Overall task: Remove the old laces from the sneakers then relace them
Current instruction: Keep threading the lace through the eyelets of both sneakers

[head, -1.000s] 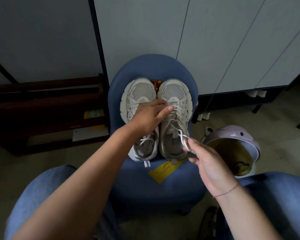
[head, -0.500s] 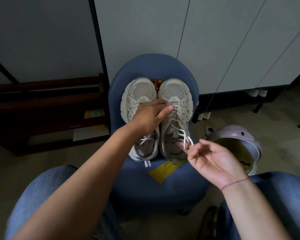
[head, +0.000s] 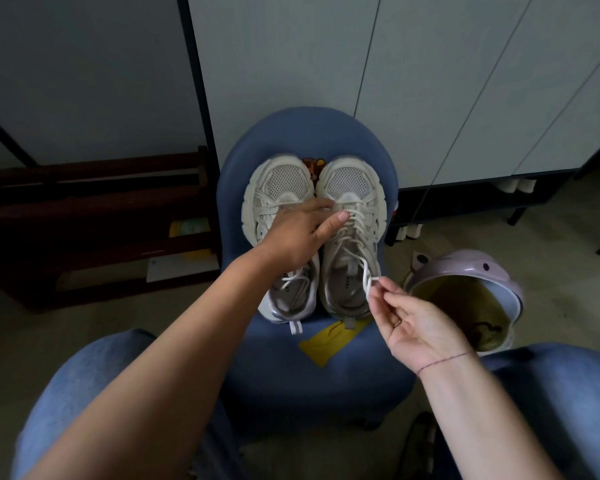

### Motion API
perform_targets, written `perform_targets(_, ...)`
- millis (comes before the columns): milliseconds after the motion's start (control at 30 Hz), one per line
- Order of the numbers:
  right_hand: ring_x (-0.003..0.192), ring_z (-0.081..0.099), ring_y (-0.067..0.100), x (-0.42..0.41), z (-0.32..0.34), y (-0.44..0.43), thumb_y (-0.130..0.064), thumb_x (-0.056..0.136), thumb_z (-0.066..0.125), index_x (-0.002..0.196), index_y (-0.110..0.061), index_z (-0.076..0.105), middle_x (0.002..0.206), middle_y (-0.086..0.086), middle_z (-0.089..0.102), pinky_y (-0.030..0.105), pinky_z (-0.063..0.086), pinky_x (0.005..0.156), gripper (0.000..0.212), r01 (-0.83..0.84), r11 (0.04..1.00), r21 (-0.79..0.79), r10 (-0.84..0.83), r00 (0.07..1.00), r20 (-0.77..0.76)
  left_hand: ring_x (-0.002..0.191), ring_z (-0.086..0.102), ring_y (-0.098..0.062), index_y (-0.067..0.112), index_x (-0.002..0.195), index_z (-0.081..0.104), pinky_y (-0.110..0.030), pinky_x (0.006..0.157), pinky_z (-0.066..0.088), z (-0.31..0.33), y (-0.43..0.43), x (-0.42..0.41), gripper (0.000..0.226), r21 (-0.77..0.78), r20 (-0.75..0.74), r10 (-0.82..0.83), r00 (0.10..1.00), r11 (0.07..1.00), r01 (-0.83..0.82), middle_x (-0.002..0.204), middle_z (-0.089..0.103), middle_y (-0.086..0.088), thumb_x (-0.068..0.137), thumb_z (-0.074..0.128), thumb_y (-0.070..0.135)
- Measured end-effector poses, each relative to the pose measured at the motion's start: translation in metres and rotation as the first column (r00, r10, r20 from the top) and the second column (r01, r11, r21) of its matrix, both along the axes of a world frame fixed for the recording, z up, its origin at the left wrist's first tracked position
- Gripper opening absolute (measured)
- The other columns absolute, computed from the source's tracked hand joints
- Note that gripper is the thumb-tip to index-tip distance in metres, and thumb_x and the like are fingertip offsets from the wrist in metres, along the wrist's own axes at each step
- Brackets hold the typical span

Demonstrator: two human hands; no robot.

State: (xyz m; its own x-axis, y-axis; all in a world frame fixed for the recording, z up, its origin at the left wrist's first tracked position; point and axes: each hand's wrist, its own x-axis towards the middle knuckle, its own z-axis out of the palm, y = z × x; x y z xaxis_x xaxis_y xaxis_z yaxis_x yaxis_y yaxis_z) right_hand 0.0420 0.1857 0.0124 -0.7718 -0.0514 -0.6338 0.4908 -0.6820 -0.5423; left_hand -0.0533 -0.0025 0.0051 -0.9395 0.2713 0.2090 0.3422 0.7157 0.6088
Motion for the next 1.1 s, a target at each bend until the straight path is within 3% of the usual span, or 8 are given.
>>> perform_targets(67, 0.098, 0.066, 0.024, 0.001, 0.002, 0.002, 0.000, 0.095, 0.047, 0.103, 0.005, 0.063, 0.105, 0.019, 0.067, 0.034, 0.057, 0.082, 0.019, 0.013, 0.998, -0.067, -0.013, 1.000, -0.002, 0.135, 0.044, -0.019, 0.022, 0.127, 0.066, -0.046, 0.112, 0.032, 0.000, 0.000, 0.000, 0.079, 0.002, -0.003, 0.001, 1.000, 1.000, -0.001, 0.147, 0.050, 0.001, 0.087, 0.019, 0.071)
perform_targets(200, 0.107, 0.064, 0.028, 0.003, 0.003, 0.003, -0.020, 0.097, 0.044, 0.112, 0.004, 0.061, 0.114, 0.019, 0.068, 0.038, 0.048, 0.096, 0.033, -0.085, 0.996, -0.028, 0.081, 0.989, -0.121, 0.135, 0.044, -0.018, 0.022, 0.127, 0.066, -0.045, 0.113, 0.032, 0.001, 0.000, 0.000, 0.087, 0.016, -0.007, 0.002, 1.000, 1.000, -0.002, 0.146, 0.050, 0.001, 0.082, 0.014, 0.075)
perform_targets(400, 0.128, 0.048, 0.012, 0.003, -0.003, -0.006, -0.062, 0.084, 0.028, 0.133, -0.014, 0.050, 0.141, 0.004, 0.051, 0.031, 0.031, 0.113, 0.072, -0.294, 0.783, 0.548, 0.489, 0.835, -0.253, 0.135, 0.045, -0.019, 0.021, 0.126, 0.067, -0.045, 0.112, 0.033, 0.000, 0.001, 0.000, 0.086, 0.019, -0.017, 0.006, 1.000, 1.000, -0.006, 0.146, 0.051, 0.000, 0.082, 0.015, 0.074)
perform_targets(567, 0.130, 0.047, 0.013, -0.018, -0.004, -0.021, -0.077, 0.076, 0.021, 0.137, -0.011, 0.046, 0.138, 0.004, 0.054, 0.031, 0.034, 0.112, 0.093, -0.480, 0.787, 0.388, 0.583, 0.784, -0.212, 0.133, 0.047, -0.020, 0.019, 0.123, 0.069, -0.044, 0.111, 0.034, 0.001, 0.001, 0.001, 0.071, 0.010, -0.028, 0.005, 1.000, 1.000, -0.005, 0.144, 0.053, -0.001, 0.091, 0.025, 0.065)
perform_targets(733, 0.127, 0.051, 0.019, -0.045, -0.018, -0.037, -0.076, 0.080, 0.033, 0.141, -0.015, 0.044, 0.138, 0.007, 0.054, 0.038, 0.036, 0.111, 0.087, -0.405, 0.872, 0.274, 0.470, 0.849, -0.243, 0.132, 0.048, -0.020, 0.018, 0.123, 0.069, -0.044, 0.110, 0.035, 0.001, 0.001, 0.001, 0.067, 0.009, -0.029, -0.004, 1.000, 1.000, 0.004, 0.144, 0.052, -0.001, 0.093, 0.027, 0.060)
perform_targets(933, 0.093, 0.065, 0.025, -0.048, -0.016, -0.047, -0.068, 0.091, 0.029, 0.119, 0.002, 0.058, 0.100, 0.018, 0.069, 0.031, 0.054, 0.070, 0.080, -0.233, 0.964, 0.131, 0.242, 0.969, -0.057, 0.134, 0.046, -0.020, 0.021, 0.124, 0.069, -0.045, 0.112, 0.033, 0.000, 0.000, 0.000, 0.071, 0.007, -0.014, -0.003, 1.000, 1.000, 0.003, 0.145, 0.052, 0.000, 0.091, 0.025, 0.065)
perform_targets(1000, 0.088, 0.063, 0.022, -0.045, -0.012, -0.045, -0.065, 0.093, 0.028, 0.116, 0.003, 0.058, 0.088, 0.014, 0.069, 0.029, 0.054, 0.074, 0.078, -0.274, 0.956, 0.105, 0.281, 0.958, -0.056, 0.134, 0.045, -0.019, 0.021, 0.125, 0.068, -0.045, 0.112, 0.032, 0.000, 0.001, 0.000, 0.066, 0.006, -0.005, -0.001, 1.000, 1.000, 0.001, 0.145, 0.051, 0.001, 0.093, 0.026, 0.061)
perform_targets(1100, 0.100, 0.057, 0.022, -0.039, -0.008, -0.039, -0.059, 0.094, 0.035, 0.119, 0.000, 0.056, 0.104, 0.012, 0.061, 0.032, 0.044, 0.095, 0.068, -0.287, 0.950, 0.126, 0.295, 0.954, -0.053, 0.134, 0.045, -0.019, 0.022, 0.125, 0.068, -0.045, 0.112, 0.032, 0.000, 0.000, 0.000, 0.068, 0.002, -0.008, 0.001, 1.000, 1.000, -0.001, 0.145, 0.051, 0.001, 0.092, 0.025, 0.064)
